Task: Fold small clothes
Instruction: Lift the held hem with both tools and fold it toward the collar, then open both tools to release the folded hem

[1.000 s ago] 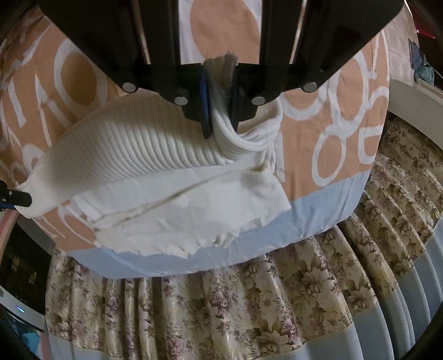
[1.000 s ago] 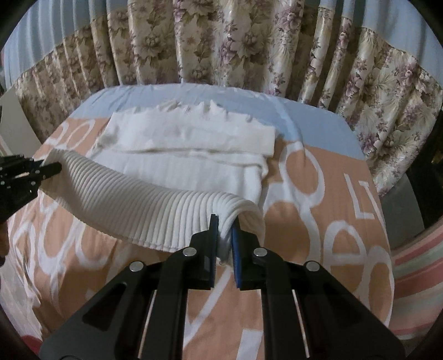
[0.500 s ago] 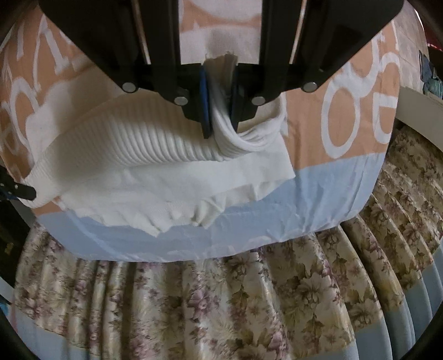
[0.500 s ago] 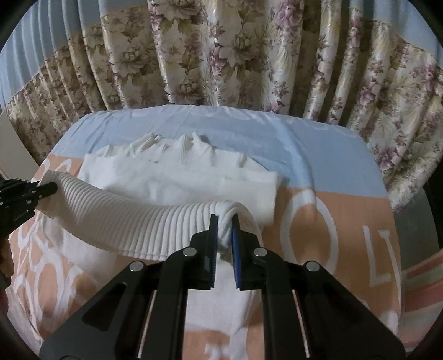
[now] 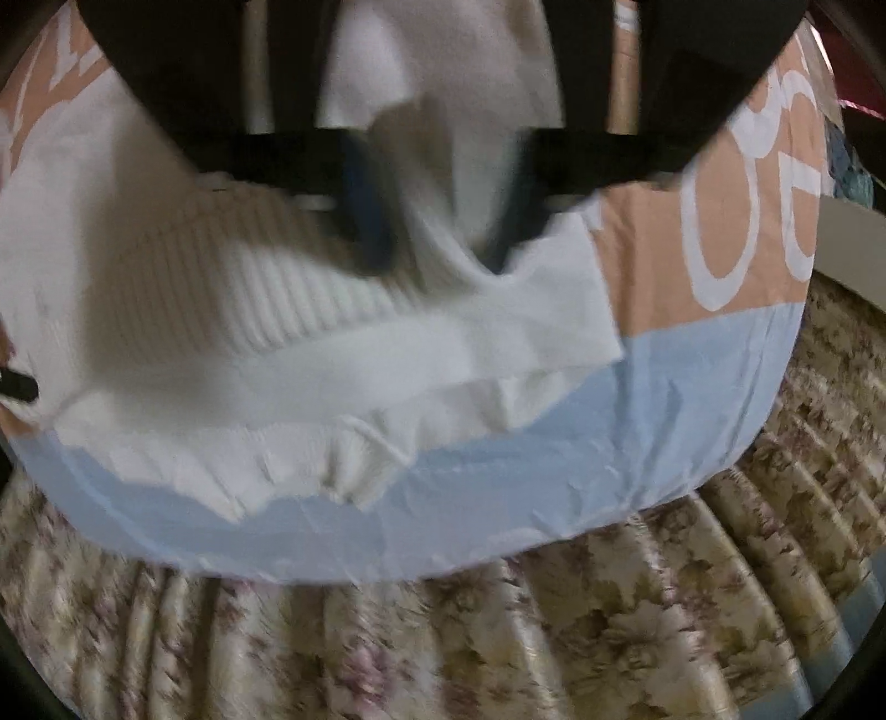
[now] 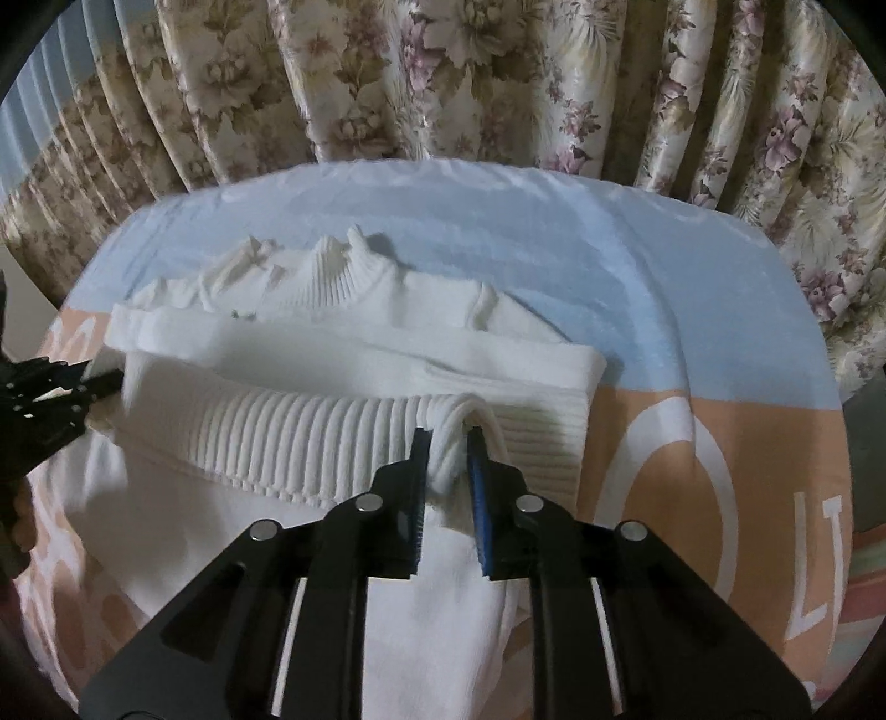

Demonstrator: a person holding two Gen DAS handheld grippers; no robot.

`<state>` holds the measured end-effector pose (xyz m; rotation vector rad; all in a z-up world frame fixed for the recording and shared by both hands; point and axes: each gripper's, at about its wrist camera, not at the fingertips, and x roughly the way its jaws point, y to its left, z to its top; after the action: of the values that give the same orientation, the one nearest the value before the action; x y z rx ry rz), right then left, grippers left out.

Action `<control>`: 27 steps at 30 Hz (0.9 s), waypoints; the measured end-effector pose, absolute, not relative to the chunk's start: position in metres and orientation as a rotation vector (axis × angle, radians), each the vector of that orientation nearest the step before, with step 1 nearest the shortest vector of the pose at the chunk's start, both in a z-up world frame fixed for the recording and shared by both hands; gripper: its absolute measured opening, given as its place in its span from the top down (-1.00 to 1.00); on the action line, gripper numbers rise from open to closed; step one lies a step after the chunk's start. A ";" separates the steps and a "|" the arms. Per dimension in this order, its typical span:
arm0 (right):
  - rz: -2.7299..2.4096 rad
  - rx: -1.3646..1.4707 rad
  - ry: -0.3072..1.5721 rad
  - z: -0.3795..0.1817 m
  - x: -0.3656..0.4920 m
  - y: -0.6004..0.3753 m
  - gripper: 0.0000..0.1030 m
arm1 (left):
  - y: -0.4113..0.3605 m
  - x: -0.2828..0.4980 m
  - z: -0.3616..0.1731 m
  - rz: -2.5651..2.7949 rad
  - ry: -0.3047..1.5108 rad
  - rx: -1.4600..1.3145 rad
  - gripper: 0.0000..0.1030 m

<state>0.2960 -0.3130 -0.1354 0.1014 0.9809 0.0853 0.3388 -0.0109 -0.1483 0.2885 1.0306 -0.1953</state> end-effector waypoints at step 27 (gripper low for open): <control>0.135 0.124 0.899 -0.124 0.313 -0.298 0.83 | -0.028 0.349 -0.126 -0.306 1.034 0.301 0.78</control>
<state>0.3129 -0.2975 -0.1241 0.1242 0.8993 0.1349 0.3490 -0.0279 -0.1262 0.3006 1.0338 -0.3056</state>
